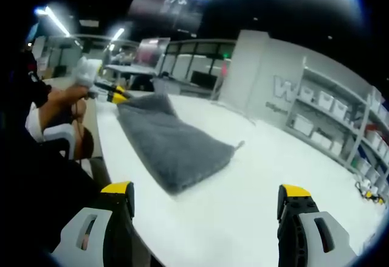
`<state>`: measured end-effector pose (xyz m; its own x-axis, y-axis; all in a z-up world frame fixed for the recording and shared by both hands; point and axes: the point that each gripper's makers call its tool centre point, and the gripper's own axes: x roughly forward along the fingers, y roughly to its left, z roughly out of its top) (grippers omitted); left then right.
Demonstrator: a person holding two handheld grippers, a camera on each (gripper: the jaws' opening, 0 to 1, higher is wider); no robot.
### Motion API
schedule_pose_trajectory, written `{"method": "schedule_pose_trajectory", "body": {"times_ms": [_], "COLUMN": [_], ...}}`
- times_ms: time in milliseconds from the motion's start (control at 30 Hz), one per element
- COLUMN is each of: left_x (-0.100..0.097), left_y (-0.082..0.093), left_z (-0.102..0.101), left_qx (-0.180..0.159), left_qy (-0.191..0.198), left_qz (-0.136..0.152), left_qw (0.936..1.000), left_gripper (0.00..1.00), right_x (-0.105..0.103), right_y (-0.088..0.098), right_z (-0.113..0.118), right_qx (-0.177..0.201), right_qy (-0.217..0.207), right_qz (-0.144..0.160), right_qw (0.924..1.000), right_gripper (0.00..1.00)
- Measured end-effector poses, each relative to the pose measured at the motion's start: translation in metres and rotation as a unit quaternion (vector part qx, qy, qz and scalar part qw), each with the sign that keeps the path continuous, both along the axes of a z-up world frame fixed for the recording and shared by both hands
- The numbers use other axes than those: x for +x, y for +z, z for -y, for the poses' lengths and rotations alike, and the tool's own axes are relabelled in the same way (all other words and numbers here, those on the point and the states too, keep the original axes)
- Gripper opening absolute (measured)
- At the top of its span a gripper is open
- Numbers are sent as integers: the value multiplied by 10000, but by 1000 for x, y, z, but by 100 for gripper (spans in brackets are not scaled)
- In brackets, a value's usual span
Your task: Open the folded towel by lifting each exposed corner and separating the folded layers until the towel lies flat within the target outline without major curled edges
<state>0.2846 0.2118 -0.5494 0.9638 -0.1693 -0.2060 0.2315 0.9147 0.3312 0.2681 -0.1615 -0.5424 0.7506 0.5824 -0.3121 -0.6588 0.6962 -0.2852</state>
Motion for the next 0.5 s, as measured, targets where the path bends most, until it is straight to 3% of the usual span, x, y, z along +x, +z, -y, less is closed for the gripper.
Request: {"method": "schedule_pose_trajectory", "body": {"times_ms": [500], "left_x": [-1], "left_y": [0], "left_z": [-12], "left_qx": [117], "left_qy": [172], "left_qz": [24], "left_qw": [9998], "left_gripper": [21], "right_x": [-2], "right_y": [-1], "right_z": [-1], "right_qx": [41], "right_qy": [-58], "right_qz": [-16], "right_qw": [10000], "right_gripper": [99]}}
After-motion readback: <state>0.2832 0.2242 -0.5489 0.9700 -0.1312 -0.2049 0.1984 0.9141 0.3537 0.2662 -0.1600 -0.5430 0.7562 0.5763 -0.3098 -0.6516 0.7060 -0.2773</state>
